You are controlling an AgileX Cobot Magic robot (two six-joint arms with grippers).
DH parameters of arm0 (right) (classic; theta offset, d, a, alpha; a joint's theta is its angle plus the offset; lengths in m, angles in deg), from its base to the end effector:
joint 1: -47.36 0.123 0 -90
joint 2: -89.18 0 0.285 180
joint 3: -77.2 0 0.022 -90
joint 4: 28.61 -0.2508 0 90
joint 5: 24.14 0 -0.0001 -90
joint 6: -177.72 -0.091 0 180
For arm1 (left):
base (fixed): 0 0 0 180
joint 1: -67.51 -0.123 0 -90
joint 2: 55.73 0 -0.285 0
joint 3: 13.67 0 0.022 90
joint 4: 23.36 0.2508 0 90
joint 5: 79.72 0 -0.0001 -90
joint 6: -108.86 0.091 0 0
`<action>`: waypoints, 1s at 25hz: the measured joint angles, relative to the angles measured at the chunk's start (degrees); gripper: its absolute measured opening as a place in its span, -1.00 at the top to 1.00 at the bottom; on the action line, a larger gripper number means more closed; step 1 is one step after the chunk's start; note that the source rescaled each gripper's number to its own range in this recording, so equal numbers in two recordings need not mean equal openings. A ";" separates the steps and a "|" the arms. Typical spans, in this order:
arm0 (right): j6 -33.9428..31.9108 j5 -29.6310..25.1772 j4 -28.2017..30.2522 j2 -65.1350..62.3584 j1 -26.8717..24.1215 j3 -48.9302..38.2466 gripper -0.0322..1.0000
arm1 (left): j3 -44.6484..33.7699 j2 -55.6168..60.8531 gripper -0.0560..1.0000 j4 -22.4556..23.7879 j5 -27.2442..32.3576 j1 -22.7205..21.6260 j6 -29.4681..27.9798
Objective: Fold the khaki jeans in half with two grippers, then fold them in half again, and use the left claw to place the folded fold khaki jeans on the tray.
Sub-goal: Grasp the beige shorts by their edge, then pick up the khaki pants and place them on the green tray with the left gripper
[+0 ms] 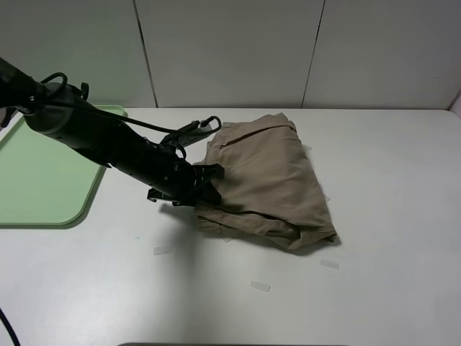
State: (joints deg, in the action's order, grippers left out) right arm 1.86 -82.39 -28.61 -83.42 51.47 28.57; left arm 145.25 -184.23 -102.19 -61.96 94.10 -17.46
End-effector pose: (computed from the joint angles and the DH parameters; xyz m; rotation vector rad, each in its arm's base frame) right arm -0.0040 -0.0003 0.2806 -0.1435 1.9894 -0.0003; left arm 0.3120 -0.1867 0.0635 0.1494 2.7700 -0.6690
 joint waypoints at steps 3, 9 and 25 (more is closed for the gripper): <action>0.00 0.00 0.00 0.00 0.00 0.00 -1.00 | 0.00 -0.18 0.60 -0.27 0.00 0.04 0.26; 0.00 0.00 0.00 0.00 0.00 0.00 -1.00 | 0.26 -0.24 0.60 -0.02 1.15 0.04 2.11; 0.00 -0.06 0.00 0.00 0.00 0.00 -1.00 | 11.70 4.22 0.67 56.00 16.09 -4.13 -33.22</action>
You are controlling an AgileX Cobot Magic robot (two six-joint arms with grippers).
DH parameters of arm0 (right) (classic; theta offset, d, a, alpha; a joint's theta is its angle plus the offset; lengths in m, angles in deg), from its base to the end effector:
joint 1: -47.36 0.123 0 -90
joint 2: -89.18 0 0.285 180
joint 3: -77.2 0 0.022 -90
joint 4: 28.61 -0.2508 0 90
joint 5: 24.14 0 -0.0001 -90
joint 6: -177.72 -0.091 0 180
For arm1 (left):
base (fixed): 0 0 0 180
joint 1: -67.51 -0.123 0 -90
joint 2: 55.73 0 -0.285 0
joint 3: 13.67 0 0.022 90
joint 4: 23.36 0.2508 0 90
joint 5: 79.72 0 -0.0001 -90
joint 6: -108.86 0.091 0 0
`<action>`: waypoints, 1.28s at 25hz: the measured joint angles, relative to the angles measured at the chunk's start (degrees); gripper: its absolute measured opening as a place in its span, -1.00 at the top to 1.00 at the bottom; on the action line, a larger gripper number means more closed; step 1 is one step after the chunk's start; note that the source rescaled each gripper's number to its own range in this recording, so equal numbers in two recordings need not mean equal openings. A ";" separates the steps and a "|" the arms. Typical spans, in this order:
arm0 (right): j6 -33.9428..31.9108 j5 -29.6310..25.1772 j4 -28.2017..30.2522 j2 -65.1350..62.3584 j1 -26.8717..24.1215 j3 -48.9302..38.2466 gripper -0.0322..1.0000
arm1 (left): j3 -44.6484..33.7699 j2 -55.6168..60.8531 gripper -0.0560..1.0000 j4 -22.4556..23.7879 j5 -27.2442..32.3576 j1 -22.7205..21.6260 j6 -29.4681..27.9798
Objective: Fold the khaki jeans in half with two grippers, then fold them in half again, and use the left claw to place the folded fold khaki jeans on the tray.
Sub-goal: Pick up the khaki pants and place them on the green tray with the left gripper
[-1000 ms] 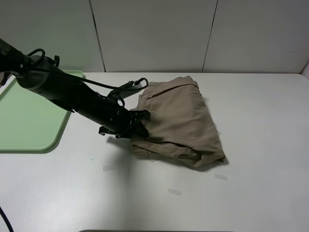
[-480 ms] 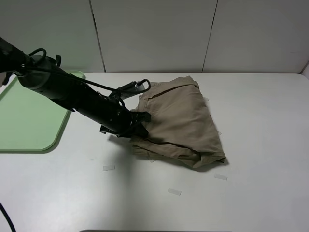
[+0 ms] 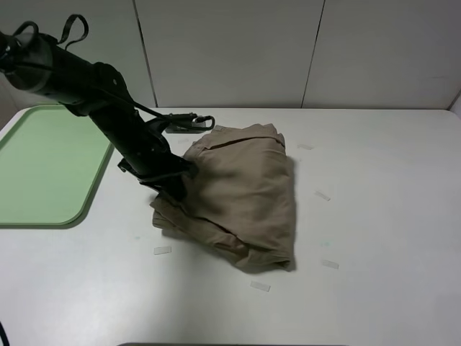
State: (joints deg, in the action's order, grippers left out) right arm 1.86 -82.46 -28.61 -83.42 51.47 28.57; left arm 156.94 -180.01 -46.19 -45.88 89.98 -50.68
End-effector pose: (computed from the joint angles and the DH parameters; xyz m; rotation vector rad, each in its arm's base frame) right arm -0.0040 -0.0003 0.2805 -0.1436 1.9906 -0.0003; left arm 0.3431 -0.1632 0.1152 0.6358 2.8372 -0.3812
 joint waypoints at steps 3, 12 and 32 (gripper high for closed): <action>0.00 0.00 0.00 0.00 0.00 0.00 -1.00 | 3.61 0.11 0.67 10.21 4.29 -0.17 -4.99; 0.00 0.00 0.00 0.00 0.00 0.00 -1.00 | 12.98 0.11 0.67 37.26 16.64 -0.35 -13.20; 0.00 0.06 0.00 -0.05 0.00 0.00 -1.00 | 13.74 5.51 0.68 47.62 16.48 -16.76 -12.05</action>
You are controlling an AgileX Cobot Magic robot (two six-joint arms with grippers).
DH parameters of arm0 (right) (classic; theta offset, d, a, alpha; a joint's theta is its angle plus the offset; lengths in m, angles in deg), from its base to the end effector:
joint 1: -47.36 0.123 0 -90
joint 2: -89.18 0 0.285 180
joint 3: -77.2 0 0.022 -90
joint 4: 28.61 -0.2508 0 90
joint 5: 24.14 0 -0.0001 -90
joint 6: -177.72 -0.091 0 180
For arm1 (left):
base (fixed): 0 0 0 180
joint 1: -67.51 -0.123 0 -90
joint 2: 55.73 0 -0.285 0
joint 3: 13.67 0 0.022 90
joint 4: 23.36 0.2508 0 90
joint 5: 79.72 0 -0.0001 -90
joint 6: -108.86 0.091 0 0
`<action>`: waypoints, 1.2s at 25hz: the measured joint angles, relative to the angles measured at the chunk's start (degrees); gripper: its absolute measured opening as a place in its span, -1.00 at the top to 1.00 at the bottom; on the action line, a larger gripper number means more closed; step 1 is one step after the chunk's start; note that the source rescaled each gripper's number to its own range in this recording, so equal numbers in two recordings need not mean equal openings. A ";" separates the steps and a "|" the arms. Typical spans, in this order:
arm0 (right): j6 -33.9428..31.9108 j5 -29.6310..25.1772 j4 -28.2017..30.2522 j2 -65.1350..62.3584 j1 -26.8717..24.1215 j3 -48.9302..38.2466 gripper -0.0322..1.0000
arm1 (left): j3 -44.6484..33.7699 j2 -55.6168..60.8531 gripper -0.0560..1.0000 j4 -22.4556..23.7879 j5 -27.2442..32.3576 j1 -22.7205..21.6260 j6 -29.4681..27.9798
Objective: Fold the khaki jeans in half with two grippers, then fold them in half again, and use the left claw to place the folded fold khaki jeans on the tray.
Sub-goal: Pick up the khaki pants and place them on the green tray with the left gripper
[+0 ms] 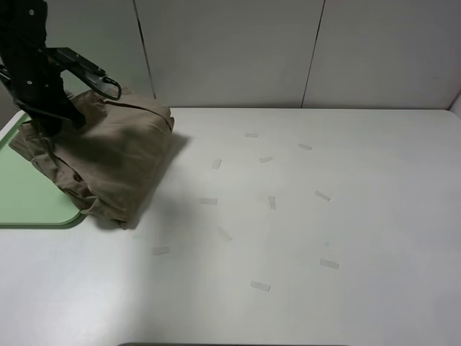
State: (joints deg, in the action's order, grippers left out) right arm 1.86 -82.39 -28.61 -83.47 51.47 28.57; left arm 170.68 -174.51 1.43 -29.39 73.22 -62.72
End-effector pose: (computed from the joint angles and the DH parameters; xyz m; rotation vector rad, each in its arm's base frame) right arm -0.0041 -0.0003 0.2806 -0.1434 1.9885 -0.0003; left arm 0.4021 -0.0107 0.2072 0.6762 2.7582 0.5388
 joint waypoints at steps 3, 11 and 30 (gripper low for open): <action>0.00 0.00 0.00 0.00 0.00 0.00 -1.00 | 0.00 0.00 0.68 0.00 -0.84 -2.84 1.43; 0.00 -0.06 0.00 0.00 0.00 0.00 -1.00 | 0.00 0.00 0.68 -0.06 -3.30 -8.97 3.09; 0.00 -0.06 0.00 0.00 0.00 0.00 -1.00 | -2.67 0.00 0.69 -0.79 -6.59 -15.73 4.65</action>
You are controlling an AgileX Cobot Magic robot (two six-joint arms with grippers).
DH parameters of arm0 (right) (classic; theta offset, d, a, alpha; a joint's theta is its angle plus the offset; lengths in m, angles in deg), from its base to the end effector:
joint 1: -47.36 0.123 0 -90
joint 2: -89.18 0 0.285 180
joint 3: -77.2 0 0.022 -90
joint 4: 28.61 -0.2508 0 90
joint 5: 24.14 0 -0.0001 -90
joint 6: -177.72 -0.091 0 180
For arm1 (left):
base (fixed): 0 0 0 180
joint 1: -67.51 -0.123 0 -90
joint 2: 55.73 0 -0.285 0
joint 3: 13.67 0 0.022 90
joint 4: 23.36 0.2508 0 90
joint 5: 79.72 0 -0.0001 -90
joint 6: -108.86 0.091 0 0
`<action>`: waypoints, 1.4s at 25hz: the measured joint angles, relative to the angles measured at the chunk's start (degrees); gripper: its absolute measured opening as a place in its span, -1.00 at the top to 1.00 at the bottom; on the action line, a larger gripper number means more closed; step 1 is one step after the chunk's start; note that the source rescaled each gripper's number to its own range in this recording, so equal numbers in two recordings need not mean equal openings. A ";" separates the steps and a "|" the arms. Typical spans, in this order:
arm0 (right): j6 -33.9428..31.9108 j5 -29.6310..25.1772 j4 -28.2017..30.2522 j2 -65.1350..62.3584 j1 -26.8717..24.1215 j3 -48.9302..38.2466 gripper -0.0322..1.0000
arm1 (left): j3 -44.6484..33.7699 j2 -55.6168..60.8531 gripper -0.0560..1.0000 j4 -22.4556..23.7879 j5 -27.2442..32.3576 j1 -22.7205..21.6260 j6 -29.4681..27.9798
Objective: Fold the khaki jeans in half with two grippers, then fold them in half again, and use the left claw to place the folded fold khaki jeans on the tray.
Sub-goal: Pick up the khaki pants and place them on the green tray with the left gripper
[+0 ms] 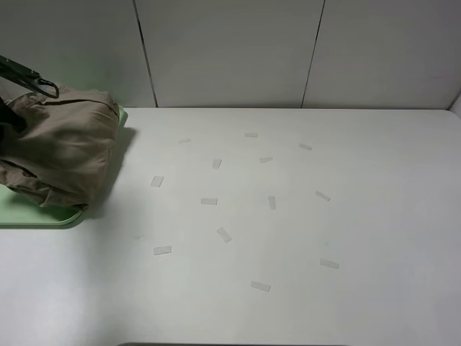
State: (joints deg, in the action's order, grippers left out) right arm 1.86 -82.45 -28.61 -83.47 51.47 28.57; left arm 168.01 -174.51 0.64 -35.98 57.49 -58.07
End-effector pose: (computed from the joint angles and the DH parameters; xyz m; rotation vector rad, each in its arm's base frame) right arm -0.0042 -0.0003 0.2805 -0.1435 1.9896 -0.0003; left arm 0.3922 0.0953 0.1970 0.4363 2.7980 0.5706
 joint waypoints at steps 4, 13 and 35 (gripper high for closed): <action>0.00 0.00 0.00 0.00 0.00 0.00 -1.00 | -0.04 0.00 0.69 -0.31 -0.24 -0.11 -0.43; 0.00 0.00 0.00 0.00 0.00 0.00 -1.00 | -0.04 0.00 0.69 1.26 -0.40 -1.24 -7.69; 0.00 0.00 0.00 0.00 0.00 0.00 -1.00 | -0.04 0.00 -0.34 0.80 -2.54 -1.92 -12.51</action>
State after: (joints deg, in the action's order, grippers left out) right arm 1.86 -82.45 -28.61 -83.47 51.47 28.57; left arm 167.97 -174.51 1.44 -38.52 55.57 -70.58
